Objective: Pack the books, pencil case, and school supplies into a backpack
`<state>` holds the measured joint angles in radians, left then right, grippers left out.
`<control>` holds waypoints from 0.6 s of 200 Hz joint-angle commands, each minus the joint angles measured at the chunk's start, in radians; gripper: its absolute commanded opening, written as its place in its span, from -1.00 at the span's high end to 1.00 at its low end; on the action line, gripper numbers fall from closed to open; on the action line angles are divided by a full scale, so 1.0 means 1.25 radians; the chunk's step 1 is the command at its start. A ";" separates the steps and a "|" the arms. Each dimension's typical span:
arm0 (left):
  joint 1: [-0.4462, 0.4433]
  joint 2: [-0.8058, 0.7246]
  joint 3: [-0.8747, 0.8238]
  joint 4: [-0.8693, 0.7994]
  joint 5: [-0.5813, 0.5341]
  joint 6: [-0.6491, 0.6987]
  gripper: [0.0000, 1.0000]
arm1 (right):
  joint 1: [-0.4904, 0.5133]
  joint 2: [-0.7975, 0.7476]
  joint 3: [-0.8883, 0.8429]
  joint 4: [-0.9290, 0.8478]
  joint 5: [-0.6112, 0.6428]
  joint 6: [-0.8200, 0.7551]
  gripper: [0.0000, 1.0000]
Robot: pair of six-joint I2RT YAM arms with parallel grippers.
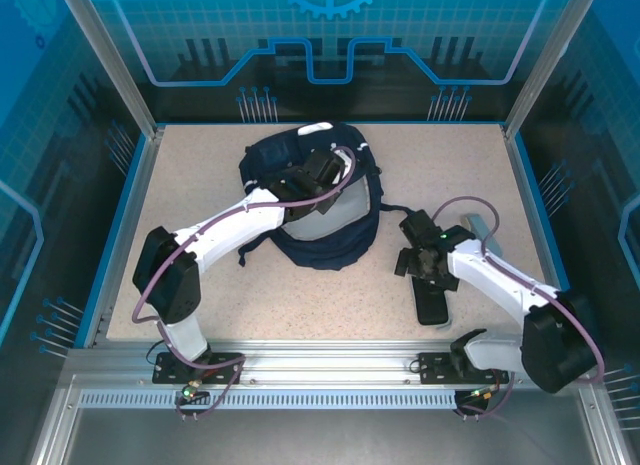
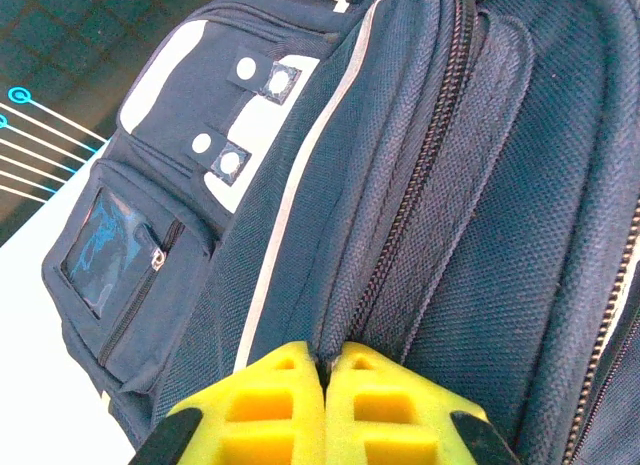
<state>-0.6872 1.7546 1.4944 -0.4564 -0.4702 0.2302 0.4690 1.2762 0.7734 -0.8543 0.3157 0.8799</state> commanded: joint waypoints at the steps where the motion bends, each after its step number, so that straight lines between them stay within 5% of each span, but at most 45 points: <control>1: 0.006 -0.045 -0.008 0.048 -0.057 -0.039 1.00 | 0.040 0.037 -0.012 -0.046 0.074 0.081 -0.99; 35: 0.005 -0.055 -0.021 0.046 -0.054 -0.048 1.00 | 0.052 0.106 -0.012 0.010 0.051 0.069 -0.96; 99: 0.010 -0.073 -0.030 0.046 -0.048 -0.049 1.00 | 0.060 0.234 0.104 0.138 -0.022 -0.016 -0.51; 120: 0.014 -0.073 -0.032 0.045 -0.043 -0.051 1.00 | 0.060 0.259 0.134 0.141 -0.004 -0.033 -0.56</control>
<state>-0.6842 1.7195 1.4620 -0.4355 -0.4789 0.2070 0.5316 1.5677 0.8848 -0.7174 0.3061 0.8742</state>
